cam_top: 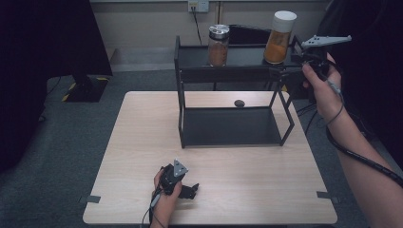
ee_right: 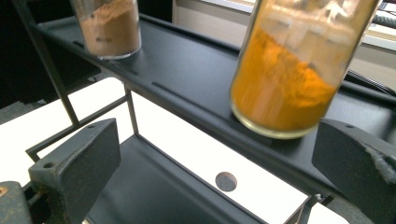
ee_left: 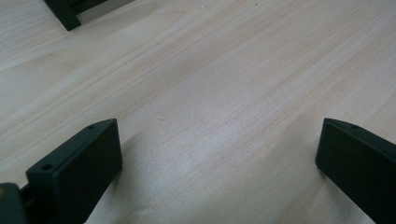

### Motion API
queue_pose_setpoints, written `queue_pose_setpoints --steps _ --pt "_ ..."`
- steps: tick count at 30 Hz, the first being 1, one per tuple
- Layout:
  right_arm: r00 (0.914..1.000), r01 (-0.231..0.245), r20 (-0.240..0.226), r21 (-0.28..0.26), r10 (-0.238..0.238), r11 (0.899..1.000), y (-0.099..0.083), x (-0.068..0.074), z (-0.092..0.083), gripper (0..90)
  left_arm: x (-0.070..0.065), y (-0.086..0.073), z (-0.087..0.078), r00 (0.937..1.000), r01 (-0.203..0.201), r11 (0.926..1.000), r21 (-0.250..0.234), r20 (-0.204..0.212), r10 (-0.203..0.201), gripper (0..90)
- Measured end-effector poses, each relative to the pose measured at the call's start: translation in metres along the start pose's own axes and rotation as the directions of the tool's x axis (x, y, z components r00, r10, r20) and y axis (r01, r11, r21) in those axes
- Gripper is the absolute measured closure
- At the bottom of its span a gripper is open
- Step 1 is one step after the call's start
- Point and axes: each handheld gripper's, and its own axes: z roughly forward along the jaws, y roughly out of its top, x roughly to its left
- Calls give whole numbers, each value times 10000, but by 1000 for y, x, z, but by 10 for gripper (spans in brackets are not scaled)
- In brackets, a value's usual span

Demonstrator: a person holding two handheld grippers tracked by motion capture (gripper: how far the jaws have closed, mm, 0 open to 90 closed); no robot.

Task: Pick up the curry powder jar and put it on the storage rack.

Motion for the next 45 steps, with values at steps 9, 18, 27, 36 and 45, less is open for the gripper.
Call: queue_pose_setpoints --steps 9,18,27,36,45 --pt "9993 -235 -306 -104 232 9997 -27 -3 1 7 0 0 0 10000 23 10000 -11 7 -23 1" --pt "9995 -128 -303 -47 126 9999 -55 -3 9 8 0 0 0 10000 21 10000 -9 9 -21 1" --pt "9984 60 -561 204 -49 9998 -75 3 19 9 0 0 0 10000 20 10000 -7 2 -20 1" --pt "9967 285 -769 536 -243 9982 -92 10 33 10 0 0 0 10000 23 10000 -11 8 -23 1" --pt "9946 309 -1016 838 -223 9960 -112 16 47 10 0 0 0 10000 22 10000 -10 9 -22 1"
